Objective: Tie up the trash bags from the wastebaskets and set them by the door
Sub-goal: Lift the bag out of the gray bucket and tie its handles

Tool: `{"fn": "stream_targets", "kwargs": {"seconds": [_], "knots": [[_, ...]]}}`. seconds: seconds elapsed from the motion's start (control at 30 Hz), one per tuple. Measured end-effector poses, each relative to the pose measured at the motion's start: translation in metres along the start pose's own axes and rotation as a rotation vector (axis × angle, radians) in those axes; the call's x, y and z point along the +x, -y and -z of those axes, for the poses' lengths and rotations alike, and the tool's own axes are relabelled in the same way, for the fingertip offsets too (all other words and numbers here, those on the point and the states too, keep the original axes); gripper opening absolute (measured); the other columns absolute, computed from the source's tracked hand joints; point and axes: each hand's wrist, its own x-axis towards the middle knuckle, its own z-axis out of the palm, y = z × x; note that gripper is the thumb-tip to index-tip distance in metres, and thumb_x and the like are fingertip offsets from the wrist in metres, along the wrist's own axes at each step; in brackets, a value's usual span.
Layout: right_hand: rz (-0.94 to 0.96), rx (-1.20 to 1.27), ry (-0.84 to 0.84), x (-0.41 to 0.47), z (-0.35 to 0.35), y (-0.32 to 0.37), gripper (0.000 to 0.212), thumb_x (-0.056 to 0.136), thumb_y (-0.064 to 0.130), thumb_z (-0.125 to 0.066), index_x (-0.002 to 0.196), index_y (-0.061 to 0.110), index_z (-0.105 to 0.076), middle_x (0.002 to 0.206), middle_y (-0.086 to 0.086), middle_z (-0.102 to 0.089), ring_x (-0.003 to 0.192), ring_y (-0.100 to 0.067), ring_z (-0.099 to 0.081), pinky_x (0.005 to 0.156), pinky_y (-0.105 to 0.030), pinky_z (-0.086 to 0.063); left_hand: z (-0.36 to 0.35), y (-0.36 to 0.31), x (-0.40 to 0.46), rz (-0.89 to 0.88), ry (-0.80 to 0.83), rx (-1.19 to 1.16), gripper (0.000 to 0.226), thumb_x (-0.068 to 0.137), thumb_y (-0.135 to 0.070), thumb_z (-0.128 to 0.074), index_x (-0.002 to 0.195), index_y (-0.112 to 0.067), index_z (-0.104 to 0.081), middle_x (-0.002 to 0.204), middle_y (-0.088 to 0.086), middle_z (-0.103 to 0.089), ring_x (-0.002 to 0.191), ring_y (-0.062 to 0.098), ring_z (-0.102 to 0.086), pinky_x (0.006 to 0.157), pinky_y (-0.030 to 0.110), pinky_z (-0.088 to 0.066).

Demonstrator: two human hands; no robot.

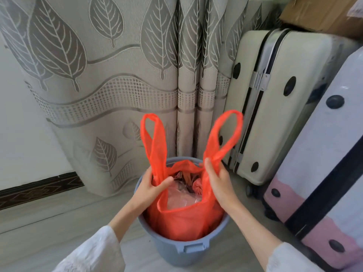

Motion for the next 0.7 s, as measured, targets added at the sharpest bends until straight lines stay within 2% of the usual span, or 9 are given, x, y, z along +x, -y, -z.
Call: {"fn": "stream_targets", "kwargs": {"seconds": [0.07,0.13,0.17,0.23,0.3,0.37,0.5,0.63,0.7], "knots": [[0.122,-0.218,0.09,-0.006,-0.001,-0.012,0.026,0.079,0.038,-0.066,0.104,0.033,-0.061,0.111,0.011,-0.066,0.116,-0.007,-0.055,0.097,-0.019,-0.042,-0.004,0.0,0.001,-0.065,-0.001,0.06,0.022,0.084,-0.009,-0.062,0.103,-0.019,-0.056,0.099,-0.006,-0.061,0.09,-0.011,-0.054,0.082,0.009,-0.041],[0.207,-0.418,0.117,-0.006,-0.005,-0.016,0.037,0.081,0.028,-0.065,0.118,0.025,-0.059,0.131,0.0,-0.055,0.135,-0.017,-0.035,0.111,-0.029,-0.028,-0.01,-0.002,0.005,-0.065,-0.054,0.059,0.017,0.091,-0.01,-0.051,0.088,-0.025,-0.059,0.083,-0.015,-0.062,0.074,-0.019,-0.054,0.069,0.005,-0.039],[0.206,-0.42,0.085,-0.004,-0.007,-0.015,0.033,0.085,0.025,-0.061,0.118,0.022,-0.06,0.129,-0.002,-0.057,0.135,-0.019,-0.035,0.109,-0.024,-0.028,-0.012,-0.004,0.007,-0.024,-0.072,-0.03,0.022,0.094,-0.012,-0.046,0.086,-0.027,-0.06,0.077,-0.016,-0.066,0.072,-0.017,-0.057,0.068,0.004,-0.04],[0.088,-0.273,0.001,-0.001,-0.011,-0.009,0.022,0.093,0.026,-0.049,0.108,0.019,-0.063,0.103,-0.002,-0.066,0.116,-0.022,-0.055,0.087,-0.014,-0.038,-0.02,-0.004,0.01,0.091,-0.12,-0.279,0.025,0.097,-0.02,-0.04,0.09,-0.024,-0.063,0.078,-0.011,-0.073,0.083,-0.001,-0.066,0.076,0.012,-0.049],[-0.112,-0.094,-0.048,0.005,-0.015,-0.001,0.035,0.096,0.035,-0.039,0.094,0.013,-0.067,0.08,-0.001,-0.069,0.089,-0.021,-0.065,0.079,-0.024,-0.042,-0.025,-0.001,0.014,0.202,-0.197,-0.444,0.029,0.096,-0.03,-0.039,0.084,-0.017,-0.061,0.069,-0.003,-0.072,0.083,0.022,-0.068,0.08,0.03,-0.052],[-0.228,0.039,-0.076,0.011,-0.018,0.005,0.046,0.097,0.037,-0.034,0.073,0.012,-0.065,0.064,-0.002,-0.071,0.07,-0.022,-0.063,0.083,-0.041,-0.047,-0.026,-0.007,0.019,0.252,-0.28,-0.497,0.033,0.096,-0.035,-0.038,0.072,-0.017,-0.051,0.047,-0.006,-0.059,0.072,0.026,-0.061,0.077,0.038,-0.048],[-0.258,0.167,-0.205,0.03,-0.019,0.03,0.046,0.097,0.039,-0.033,0.073,0.006,-0.056,0.083,-0.021,-0.068,0.086,-0.039,-0.063,0.091,-0.053,-0.046,-0.025,-0.033,0.035,0.215,-0.373,-0.447,0.031,0.097,-0.03,-0.035,0.069,-0.018,-0.044,0.061,0.007,-0.048,0.074,0.026,-0.054,0.073,0.039,-0.044],[-0.163,0.26,-0.184,0.045,-0.01,0.061,0.041,0.097,0.038,-0.032,0.079,0.009,-0.055,0.048,0.001,-0.065,0.086,-0.035,-0.066,0.095,-0.052,-0.047,-0.017,-0.063,0.05,0.133,-0.467,-0.473,0.024,0.097,-0.02,-0.034,0.077,-0.018,-0.048,0.064,0.004,-0.052,0.055,0.011,-0.063,0.051,0.02,-0.051],[-0.135,0.3,-0.18,0.047,-0.008,0.075,0.036,0.097,0.038,-0.032,0.081,0.013,-0.052,0.049,0.001,-0.065,0.093,-0.039,-0.065,0.097,-0.056,-0.044,-0.013,-0.079,0.053,0.098,-0.473,-0.483,0.023,0.098,-0.022,-0.034,0.081,-0.017,-0.049,0.066,0.005,-0.055,0.048,0.003,-0.061,0.047,0.015,-0.049]]}}
